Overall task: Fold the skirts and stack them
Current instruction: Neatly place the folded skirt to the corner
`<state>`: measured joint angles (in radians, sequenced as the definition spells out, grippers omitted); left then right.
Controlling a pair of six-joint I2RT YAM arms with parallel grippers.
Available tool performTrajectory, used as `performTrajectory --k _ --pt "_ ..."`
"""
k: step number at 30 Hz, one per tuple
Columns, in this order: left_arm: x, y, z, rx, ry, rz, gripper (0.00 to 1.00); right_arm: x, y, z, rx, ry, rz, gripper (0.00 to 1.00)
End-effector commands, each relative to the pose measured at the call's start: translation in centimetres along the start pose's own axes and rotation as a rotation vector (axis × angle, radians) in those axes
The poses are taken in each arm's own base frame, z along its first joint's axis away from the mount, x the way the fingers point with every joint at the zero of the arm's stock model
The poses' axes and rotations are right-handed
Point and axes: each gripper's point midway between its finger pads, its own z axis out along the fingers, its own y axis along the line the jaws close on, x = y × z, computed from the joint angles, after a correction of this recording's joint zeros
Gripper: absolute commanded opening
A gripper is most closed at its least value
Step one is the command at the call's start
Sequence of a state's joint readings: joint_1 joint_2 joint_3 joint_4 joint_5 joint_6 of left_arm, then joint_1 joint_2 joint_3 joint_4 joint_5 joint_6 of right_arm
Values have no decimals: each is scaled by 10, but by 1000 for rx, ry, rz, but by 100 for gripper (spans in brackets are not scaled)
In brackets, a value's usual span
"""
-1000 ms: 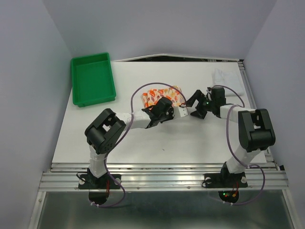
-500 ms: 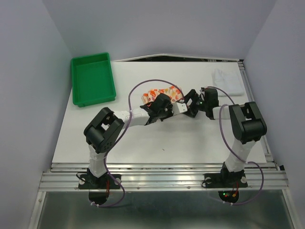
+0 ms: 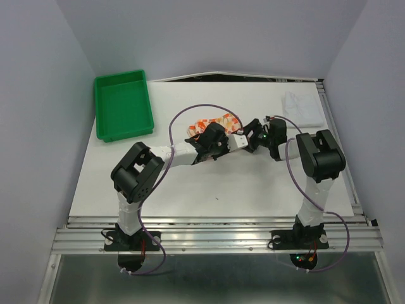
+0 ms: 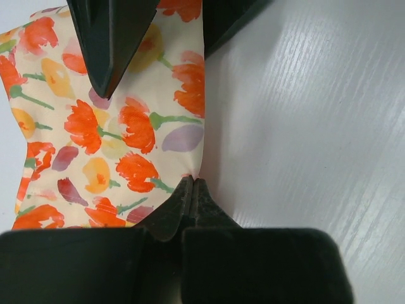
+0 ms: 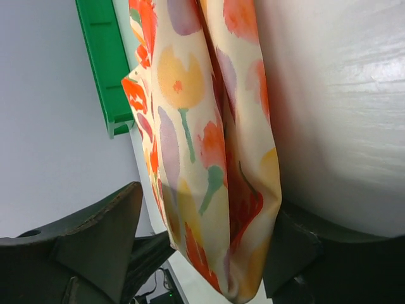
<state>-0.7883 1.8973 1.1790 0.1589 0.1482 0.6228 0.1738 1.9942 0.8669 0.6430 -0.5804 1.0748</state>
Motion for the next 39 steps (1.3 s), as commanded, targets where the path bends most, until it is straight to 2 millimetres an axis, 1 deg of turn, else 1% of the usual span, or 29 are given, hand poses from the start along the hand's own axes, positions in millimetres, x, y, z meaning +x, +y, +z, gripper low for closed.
performTrajectory --k 1,4,6,7,10,11,12,13,14,15,16,17,18,19,20,22,23,24,25,28,29,30,31,32,33,35,36,37,39 --pt "-41 14 -10 -11 -107 -4 0 8 -33 12 84 -2 15 69" --pt "-39 13 -8 -2 -102 -9 0 9 -36 13 87 4 11 64" --pt "-38 11 -7 6 -101 -5 0 12 -37 15 90 6 0 56" --pt "-38 11 -7 6 -100 -4 0 11 -37 14 89 1 -17 48" --pt "-38 10 -7 10 -98 -10 0 9 -35 14 87 -8 -45 33" --pt "-39 10 -8 10 -94 -14 4 6 -31 14 80 -15 -64 21" --pt "-38 10 -9 12 -90 -19 10 4 -28 14 74 -19 -84 15" --pt "-44 12 -14 14 -100 -21 29 -1 -23 12 77 -33 -132 3" --pt "-44 8 -18 36 -98 -24 40 -7 -17 12 75 -51 -160 1" --pt "-51 11 -27 32 -114 -26 47 -11 -16 10 86 -62 -204 1" --pt "-55 12 -33 29 -126 -33 50 -17 -12 8 92 -88 -237 1" --pt "-58 14 -39 27 -134 -45 57 -20 -8 7 95 -94 -264 1" --pt "-68 18 -54 21 -159 -74 66 -28 8 4 77 -115 -304 1" --pt "-73 22 -62 13 -173 -97 68 -30 10 1 90 -113 -352 1" --pt "-72 27 -71 18 -179 -151 72 -38 21 -4 91 -145 -389 1" --pt "-81 39 -93 -5 -210 -195 73 -47 26 -9 121 -161 -492 1" --pt "-82 45 -101 -19 -221 -214 75 -52 28 -12 140 -175 -525 1" --pt "-74 49 -108 -18 -201 -241 78 -61 29 -16 176 -210 -556 1" --pt "-77 55 -119 -33 -214 -250 78 -67 32 -21 199 -223 -627 1" --pt "-69 63 -137 -58 -204 -268 78 -87 33 -34 276 -268 -737 1" --pt "-66 64 -139 -62 -197 -271 78 -88 37 -35 273 -261 -762 1" --pt "-65 67 -145 -75 -201 -272 78 -94 34 -40 290 -253 -776 1" --pt "-61 65 -146 -73 -194 -272 78 -101 33 -44 305 -252 -825 1" --pt "-59 64 -147 -74 -190 -271 78 -109 39 -47 298 -257 -854 1" --pt "-59 64 -148 -77 -190 -274 79 -110 41 -48 299 -252 -878 1" --pt "-57 63 -150 -75 -190 -285 79 -123 42 -56 307 -259 -932 1" --pt "-58 62 -153 -76 -195 -288 79 -132 49 -58 301 -270 -953 1" --pt "-57 60 -153 -70 -194 -290 90 -142 44 -65 327 -269 -948 1" --pt "-54 57 -153 -61 -191 -290 99 -160 50 -72 336 -283 -983 1"
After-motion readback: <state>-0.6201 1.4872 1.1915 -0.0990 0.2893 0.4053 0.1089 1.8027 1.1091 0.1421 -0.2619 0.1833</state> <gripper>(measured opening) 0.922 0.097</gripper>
